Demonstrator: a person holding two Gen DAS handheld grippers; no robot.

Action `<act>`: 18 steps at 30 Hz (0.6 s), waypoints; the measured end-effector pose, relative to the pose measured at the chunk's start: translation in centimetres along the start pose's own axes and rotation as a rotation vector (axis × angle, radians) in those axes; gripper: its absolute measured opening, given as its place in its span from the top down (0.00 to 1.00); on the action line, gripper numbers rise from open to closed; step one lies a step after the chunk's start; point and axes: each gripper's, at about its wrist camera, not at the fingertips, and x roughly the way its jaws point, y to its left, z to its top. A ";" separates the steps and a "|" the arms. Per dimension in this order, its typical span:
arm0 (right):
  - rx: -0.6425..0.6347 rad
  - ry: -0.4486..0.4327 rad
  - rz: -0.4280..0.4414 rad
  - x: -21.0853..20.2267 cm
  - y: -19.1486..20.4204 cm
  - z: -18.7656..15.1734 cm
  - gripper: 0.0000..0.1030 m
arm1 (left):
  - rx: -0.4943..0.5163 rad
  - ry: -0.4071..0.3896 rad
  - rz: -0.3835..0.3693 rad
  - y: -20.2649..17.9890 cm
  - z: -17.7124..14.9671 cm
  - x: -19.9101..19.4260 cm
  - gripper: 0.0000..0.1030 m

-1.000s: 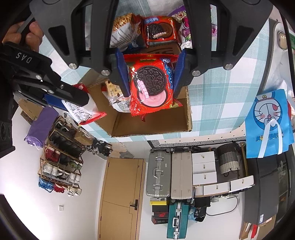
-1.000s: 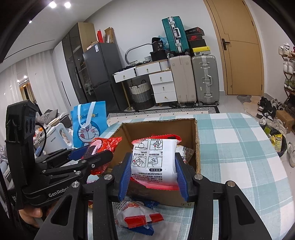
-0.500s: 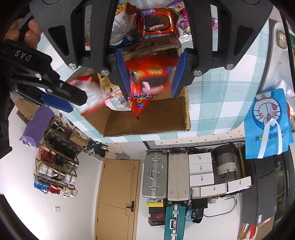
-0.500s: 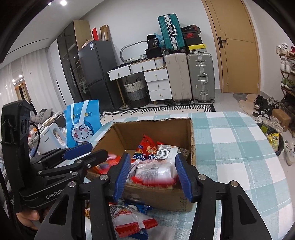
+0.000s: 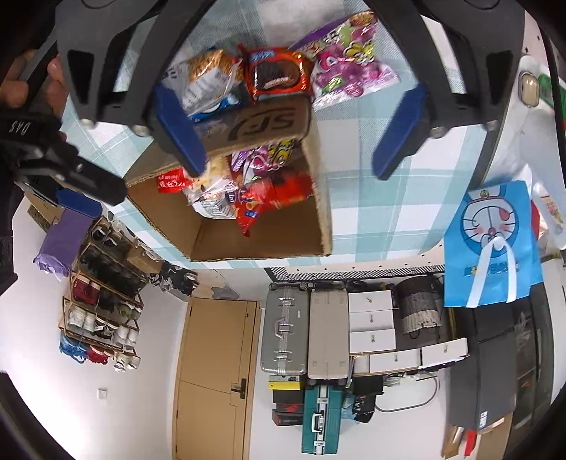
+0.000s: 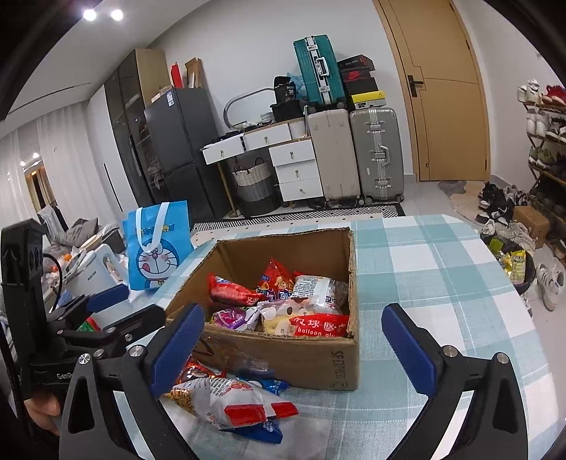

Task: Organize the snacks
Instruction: 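Withdraw both open tools from the box toward the remaining snacks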

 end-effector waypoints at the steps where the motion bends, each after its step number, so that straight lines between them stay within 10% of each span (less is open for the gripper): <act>1: -0.001 -0.002 0.001 -0.2 0.0 -0.1 0.01 | -0.003 -0.012 0.006 0.1 -0.2 -0.6 0.01; 18: 0.030 0.016 0.016 -2.0 -0.5 -4.0 0.01 | -0.031 -0.007 0.018 2.7 -4.4 -5.2 0.01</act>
